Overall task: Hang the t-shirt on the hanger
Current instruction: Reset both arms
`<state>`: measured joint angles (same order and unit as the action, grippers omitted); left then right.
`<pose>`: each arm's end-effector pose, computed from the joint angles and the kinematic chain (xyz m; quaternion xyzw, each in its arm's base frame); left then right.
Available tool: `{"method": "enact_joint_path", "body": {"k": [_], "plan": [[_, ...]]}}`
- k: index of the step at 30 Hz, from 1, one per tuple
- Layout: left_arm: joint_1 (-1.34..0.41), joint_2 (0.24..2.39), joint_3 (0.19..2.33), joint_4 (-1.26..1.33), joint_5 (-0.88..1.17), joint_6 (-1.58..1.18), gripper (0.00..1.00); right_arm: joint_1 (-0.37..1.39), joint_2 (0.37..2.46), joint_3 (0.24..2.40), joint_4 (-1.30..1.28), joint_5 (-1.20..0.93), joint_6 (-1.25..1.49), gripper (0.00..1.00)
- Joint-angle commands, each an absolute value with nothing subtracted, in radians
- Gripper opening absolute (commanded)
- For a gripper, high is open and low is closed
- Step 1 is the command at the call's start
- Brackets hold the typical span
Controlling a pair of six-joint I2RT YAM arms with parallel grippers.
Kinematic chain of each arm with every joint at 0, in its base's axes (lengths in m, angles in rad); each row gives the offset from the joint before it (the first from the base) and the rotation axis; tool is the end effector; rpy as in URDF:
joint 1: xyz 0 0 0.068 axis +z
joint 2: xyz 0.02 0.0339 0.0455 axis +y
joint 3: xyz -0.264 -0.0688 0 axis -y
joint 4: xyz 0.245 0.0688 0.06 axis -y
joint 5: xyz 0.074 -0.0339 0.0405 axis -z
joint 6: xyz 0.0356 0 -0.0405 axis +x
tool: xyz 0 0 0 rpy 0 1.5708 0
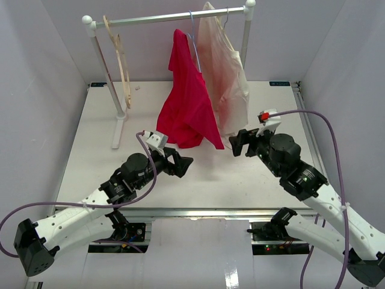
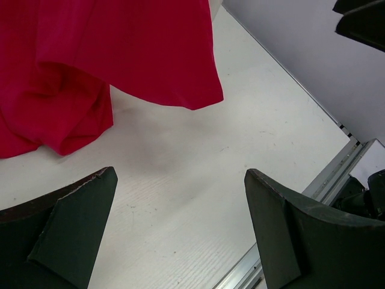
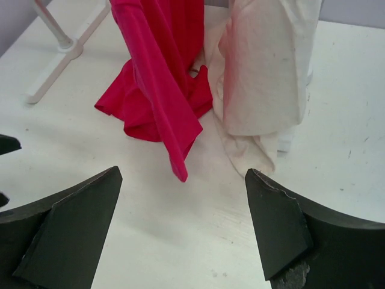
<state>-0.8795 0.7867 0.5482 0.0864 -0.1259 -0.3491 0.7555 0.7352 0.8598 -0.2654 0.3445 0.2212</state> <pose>0.1270 -0.1465 0.2843 0.1589 0.7415 -0.3357 0.5587 0.1293 0.1053 0.3655 -0.0880 0.7472 0.1887 0.6311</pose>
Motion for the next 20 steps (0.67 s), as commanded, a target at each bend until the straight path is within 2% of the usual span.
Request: {"method": "enact_joint_path", "body": {"k": [1, 8, 20], "plan": [[-0.886, 0.722, 0.464, 0.186, -0.070, -0.341, 0.98, 0.758, 0.616, 0.733, -0.200, 0.320, 0.301, 0.90], [-0.921, 0.586, 0.379, 0.195, -0.090, -0.324, 0.98, 0.757, 0.410, 0.592, -0.114, 0.289, 0.211, 0.90], [-0.974, 0.527, 0.376, 0.179, -0.109, -0.323, 0.98, 0.757, 0.340, 0.567, -0.114, 0.303, 0.204, 0.90]]}}
